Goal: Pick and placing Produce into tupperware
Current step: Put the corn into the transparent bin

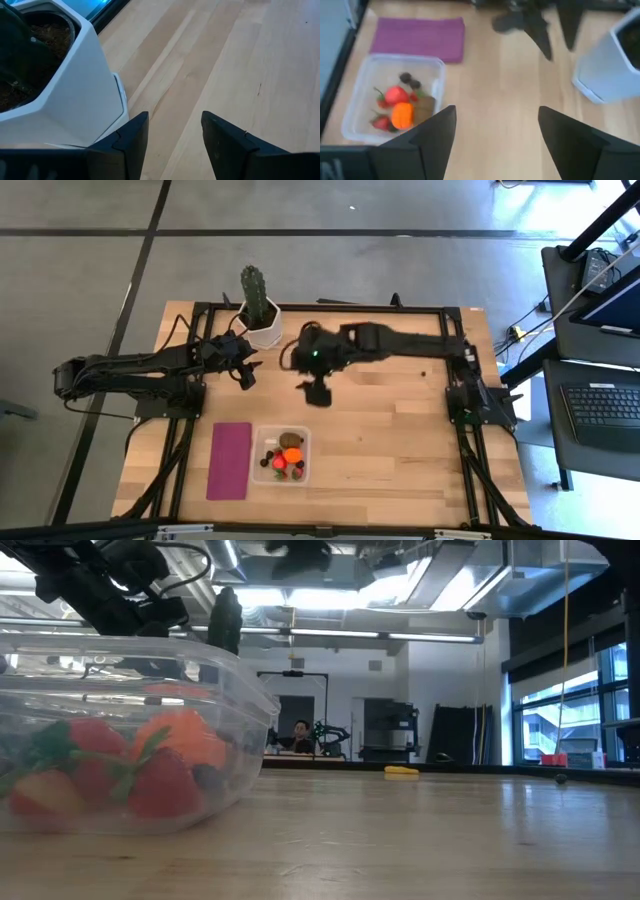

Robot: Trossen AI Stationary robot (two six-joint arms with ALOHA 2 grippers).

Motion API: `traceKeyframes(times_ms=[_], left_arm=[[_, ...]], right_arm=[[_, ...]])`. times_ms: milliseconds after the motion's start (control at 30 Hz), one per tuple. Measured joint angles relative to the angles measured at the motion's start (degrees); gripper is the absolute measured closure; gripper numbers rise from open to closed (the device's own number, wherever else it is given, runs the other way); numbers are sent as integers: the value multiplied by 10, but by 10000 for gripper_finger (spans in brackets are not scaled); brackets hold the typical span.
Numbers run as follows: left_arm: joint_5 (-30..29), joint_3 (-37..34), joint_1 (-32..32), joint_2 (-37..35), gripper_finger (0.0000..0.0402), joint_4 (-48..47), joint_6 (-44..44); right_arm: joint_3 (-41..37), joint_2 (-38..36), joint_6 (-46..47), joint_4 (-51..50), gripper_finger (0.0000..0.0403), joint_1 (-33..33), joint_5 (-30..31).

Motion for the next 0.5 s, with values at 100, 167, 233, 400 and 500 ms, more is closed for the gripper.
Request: traceKeyframes(times_ms=[100, 167, 233, 400, 500], left_arm=[[0, 0, 0, 0, 225, 0, 0], [0, 0, 0, 0, 225, 0, 0], [0, 0, 0, 0, 225, 0, 0], [0, 0, 0, 0, 225, 1, 1], [0, 0, 0, 0, 225, 1, 1]], right_arm=[[-47, -36, -8, -1, 121, -36, -6], [-87, -60, -17, 6, 121, -66, -6], [-133, -84, -21, 14, 121, -96, -10], [-254, -155, -18, 48, 121, -184, -35], [-318, -183, -19, 62, 121, -239, -30]])
